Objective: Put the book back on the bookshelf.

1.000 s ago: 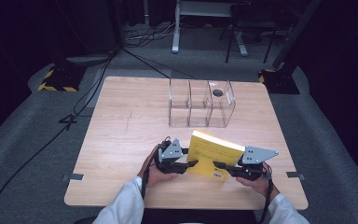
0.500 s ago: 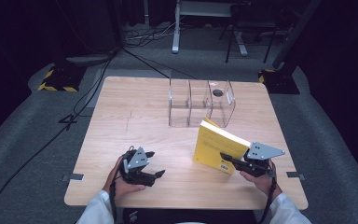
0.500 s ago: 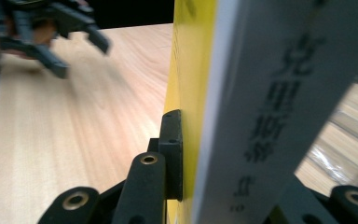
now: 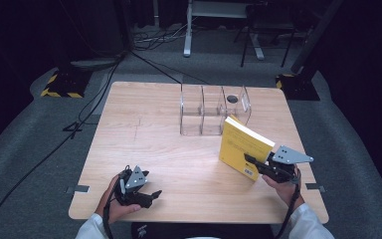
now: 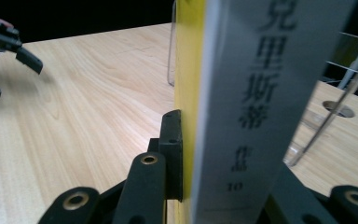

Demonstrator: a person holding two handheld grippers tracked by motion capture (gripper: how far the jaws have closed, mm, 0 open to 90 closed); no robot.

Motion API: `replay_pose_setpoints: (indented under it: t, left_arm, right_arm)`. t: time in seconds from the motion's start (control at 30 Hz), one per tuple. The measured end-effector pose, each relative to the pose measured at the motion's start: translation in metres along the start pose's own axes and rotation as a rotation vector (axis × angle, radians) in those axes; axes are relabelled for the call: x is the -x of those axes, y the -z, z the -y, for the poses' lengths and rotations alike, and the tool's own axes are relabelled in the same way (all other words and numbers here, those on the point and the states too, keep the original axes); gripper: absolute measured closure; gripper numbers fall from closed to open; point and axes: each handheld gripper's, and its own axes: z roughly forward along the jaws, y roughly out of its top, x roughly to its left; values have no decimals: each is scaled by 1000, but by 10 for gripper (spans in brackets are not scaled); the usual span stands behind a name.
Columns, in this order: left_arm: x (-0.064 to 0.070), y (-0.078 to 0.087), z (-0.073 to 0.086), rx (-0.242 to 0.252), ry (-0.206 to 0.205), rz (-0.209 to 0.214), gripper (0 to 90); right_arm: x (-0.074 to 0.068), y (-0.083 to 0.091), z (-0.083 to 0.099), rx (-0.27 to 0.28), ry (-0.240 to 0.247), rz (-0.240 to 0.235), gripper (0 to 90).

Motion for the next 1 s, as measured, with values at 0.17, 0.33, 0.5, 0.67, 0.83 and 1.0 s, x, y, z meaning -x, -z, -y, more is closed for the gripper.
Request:
replay_pose_setpoints:
  t: [0.17,0.33,0.5,0.67,0.83,1.0]
  left_arm:
    - [-2,-4,3,-28,4,-4,199]
    - [-3,-8,5,-40,16,0,198]
    - [-6,-10,5,-48,54,17,179]
    - [-5,-12,3,-49,65,10,170]
    - [-5,-12,3,-51,64,10,167]
    - [-5,-12,3,-51,64,10,166]
  right_arm:
    - [5,3,-2,13,-13,30,761]
    - [10,3,-6,21,-7,77,762]
    - [15,4,-12,43,-11,111,762]
    - [23,5,-23,51,-4,178,762]
    - [37,11,-40,74,-20,251,762]
    - [48,11,-58,95,-36,290,762]
